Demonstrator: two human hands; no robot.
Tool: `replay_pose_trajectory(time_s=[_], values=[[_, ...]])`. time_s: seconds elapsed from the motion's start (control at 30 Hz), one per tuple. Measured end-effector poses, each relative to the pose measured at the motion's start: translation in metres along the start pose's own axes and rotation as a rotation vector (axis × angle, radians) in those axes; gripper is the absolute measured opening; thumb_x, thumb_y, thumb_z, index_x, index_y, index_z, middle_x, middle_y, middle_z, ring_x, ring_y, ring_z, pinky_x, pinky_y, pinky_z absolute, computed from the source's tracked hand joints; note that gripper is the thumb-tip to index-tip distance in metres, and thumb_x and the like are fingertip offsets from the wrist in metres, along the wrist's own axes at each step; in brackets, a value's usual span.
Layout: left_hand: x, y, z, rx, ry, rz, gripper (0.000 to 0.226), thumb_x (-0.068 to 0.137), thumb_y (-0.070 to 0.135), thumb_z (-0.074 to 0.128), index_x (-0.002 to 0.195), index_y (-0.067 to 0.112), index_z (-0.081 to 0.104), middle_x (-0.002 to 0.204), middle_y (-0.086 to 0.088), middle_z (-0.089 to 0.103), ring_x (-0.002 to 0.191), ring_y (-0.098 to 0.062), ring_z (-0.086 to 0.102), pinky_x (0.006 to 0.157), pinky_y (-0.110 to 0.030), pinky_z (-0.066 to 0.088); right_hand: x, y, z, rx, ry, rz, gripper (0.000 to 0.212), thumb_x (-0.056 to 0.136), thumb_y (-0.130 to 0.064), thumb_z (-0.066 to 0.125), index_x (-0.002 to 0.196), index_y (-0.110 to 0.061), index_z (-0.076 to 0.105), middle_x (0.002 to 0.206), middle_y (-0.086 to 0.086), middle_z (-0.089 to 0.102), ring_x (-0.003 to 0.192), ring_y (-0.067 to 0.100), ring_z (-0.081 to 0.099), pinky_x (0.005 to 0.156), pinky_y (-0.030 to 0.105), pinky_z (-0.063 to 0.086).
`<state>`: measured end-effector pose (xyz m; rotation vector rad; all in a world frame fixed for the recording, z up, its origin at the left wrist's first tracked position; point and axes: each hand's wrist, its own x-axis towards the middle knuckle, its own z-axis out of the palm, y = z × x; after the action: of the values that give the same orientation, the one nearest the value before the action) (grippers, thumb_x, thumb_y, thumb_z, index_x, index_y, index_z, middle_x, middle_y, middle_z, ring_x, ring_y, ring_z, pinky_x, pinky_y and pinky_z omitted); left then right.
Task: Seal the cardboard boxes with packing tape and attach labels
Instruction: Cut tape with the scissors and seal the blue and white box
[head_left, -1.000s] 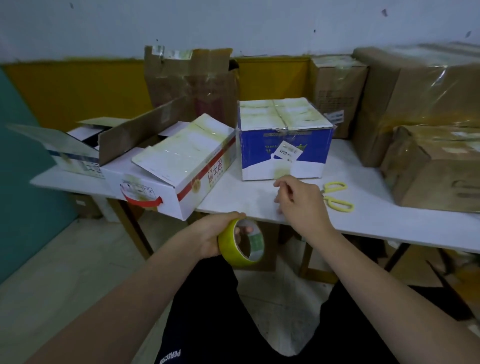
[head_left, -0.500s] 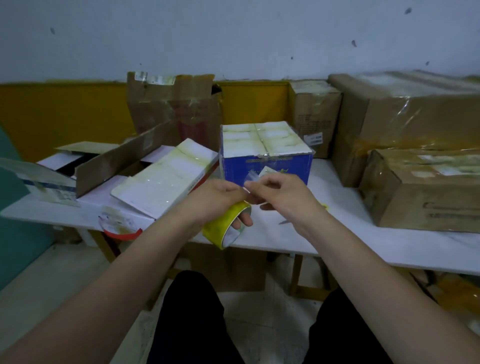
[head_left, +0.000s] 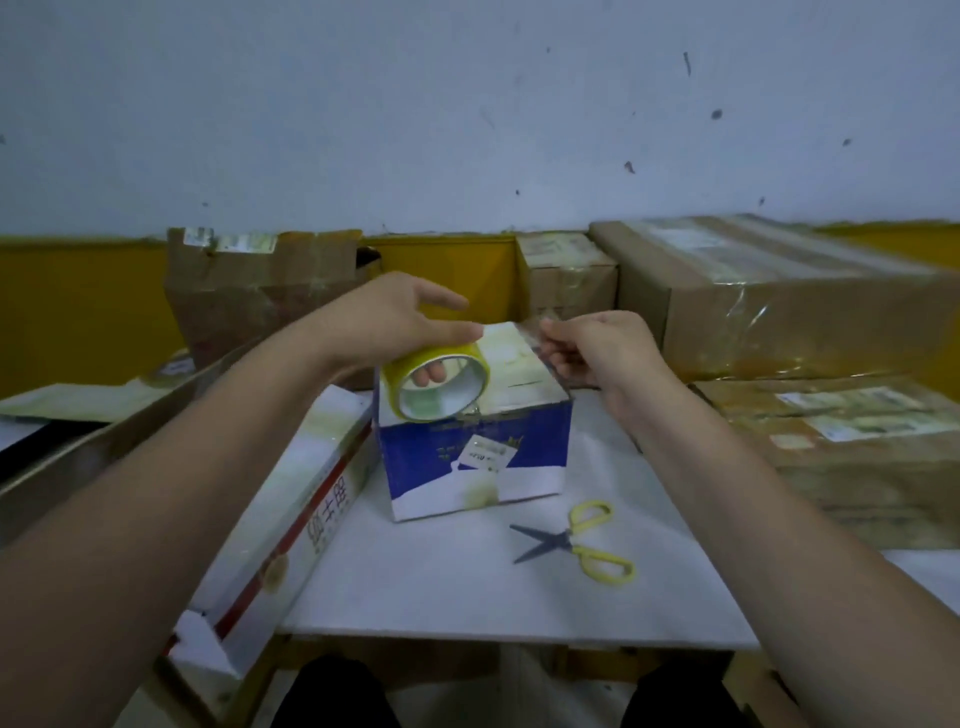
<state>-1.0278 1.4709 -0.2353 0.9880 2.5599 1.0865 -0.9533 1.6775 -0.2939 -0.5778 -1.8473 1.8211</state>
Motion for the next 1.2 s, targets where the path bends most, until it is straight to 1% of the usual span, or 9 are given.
replay_pose_trajectory(time_s=[0.13,0.27,0.37,0.57,0.8,0.93,1.03,1.1,1.2], values=[[0.013,-0.031,-0.031,0.162,0.056,0.000,0.047,0.084,0.044,0.075,0.127,0.025,0.067,0.093,0.001,0.073,0.063,-0.010,0.070,0.064,-0.028,0.053,0.028,0.019,-0.032,-0.030,0.163,0.036,0.012,0.089,-0.015,0.073,0.082,-0.006,0.070,0.075,0.008,0.072,0.056,0.011,0.061,0.058,0.023,0.055],[0.027,-0.052,-0.034,0.234,-0.017,-0.055,0.044,0.086,0.039,0.075,0.125,0.022,0.068,0.103,0.007,0.071,0.061,-0.008,0.066,0.050,-0.020,0.048,0.042,0.036,-0.026,-0.130,0.123,0.128,0.012,0.086,-0.016,0.076,0.087,-0.004,0.073,0.078,0.009,0.074,0.059,0.013,0.063,0.054,0.023,0.052],[0.040,-0.059,-0.033,0.385,-0.057,-0.048,0.043,0.087,0.042,0.074,0.123,0.020,0.070,0.094,0.011,0.069,0.056,-0.007,0.062,0.050,-0.021,0.047,0.047,0.047,-0.022,-0.174,0.125,0.159,0.014,0.085,-0.017,0.077,0.089,-0.003,0.073,0.075,0.008,0.073,0.058,0.014,0.063,0.051,0.023,0.051],[0.056,-0.064,-0.037,0.570,-0.164,-0.143,0.044,0.091,0.047,0.068,0.114,0.010,0.072,0.067,-0.006,0.074,0.053,-0.014,0.062,0.057,-0.027,0.053,0.049,0.054,-0.009,-0.233,0.128,0.166,0.011,0.085,-0.015,0.077,0.082,-0.006,0.071,0.080,0.011,0.073,0.063,0.016,0.062,0.061,0.028,0.055],[0.075,-0.063,-0.034,0.767,-0.271,-0.329,0.061,0.090,0.062,0.059,0.069,0.006,0.072,0.061,-0.002,0.072,0.057,-0.017,0.062,0.074,-0.029,0.055,0.051,0.059,-0.006,-0.316,0.080,0.271,0.020,0.090,-0.024,0.072,0.102,-0.008,0.067,0.080,0.005,0.063,0.064,0.014,0.051,0.052,0.024,0.044],[0.091,-0.068,-0.035,0.835,-0.397,-0.486,0.062,0.086,0.066,0.062,0.075,0.006,0.073,0.066,-0.001,0.073,0.055,-0.014,0.056,0.070,-0.028,0.051,0.051,0.059,-0.004,-0.517,0.020,0.292,0.028,0.092,-0.043,0.066,0.091,-0.016,0.059,0.079,0.003,0.057,0.062,0.015,0.046,0.052,0.025,0.040],[0.098,-0.075,-0.038,0.839,-0.474,-0.589,0.060,0.083,0.063,0.068,0.080,0.003,0.075,0.068,-0.001,0.074,0.050,-0.011,0.052,0.064,-0.026,0.047,0.058,0.074,-0.005,-0.896,0.071,0.097,0.044,0.077,-0.054,0.075,0.103,-0.021,0.064,0.102,0.004,0.064,0.078,0.019,0.060,0.061,0.028,0.050],[0.099,-0.075,-0.039,0.865,-0.497,-0.581,0.057,0.085,0.062,0.067,0.074,0.007,0.076,0.064,0.002,0.072,0.045,-0.008,0.050,0.061,-0.024,0.045,0.053,0.073,-0.001,-0.967,0.261,-0.199,0.026,0.089,-0.035,0.066,0.109,-0.019,0.066,0.113,0.005,0.061,0.085,0.022,0.060,0.065,0.031,0.049],[0.099,-0.077,-0.041,0.884,-0.535,-0.554,0.060,0.086,0.064,0.063,0.058,0.013,0.076,0.055,0.006,0.064,0.043,-0.006,0.049,0.061,-0.024,0.043,0.029,0.051,0.023,-1.008,0.324,-0.658,0.026,0.099,-0.027,0.048,0.094,-0.014,0.070,0.097,0.003,0.061,0.082,0.023,0.059,0.062,0.035,0.045]])
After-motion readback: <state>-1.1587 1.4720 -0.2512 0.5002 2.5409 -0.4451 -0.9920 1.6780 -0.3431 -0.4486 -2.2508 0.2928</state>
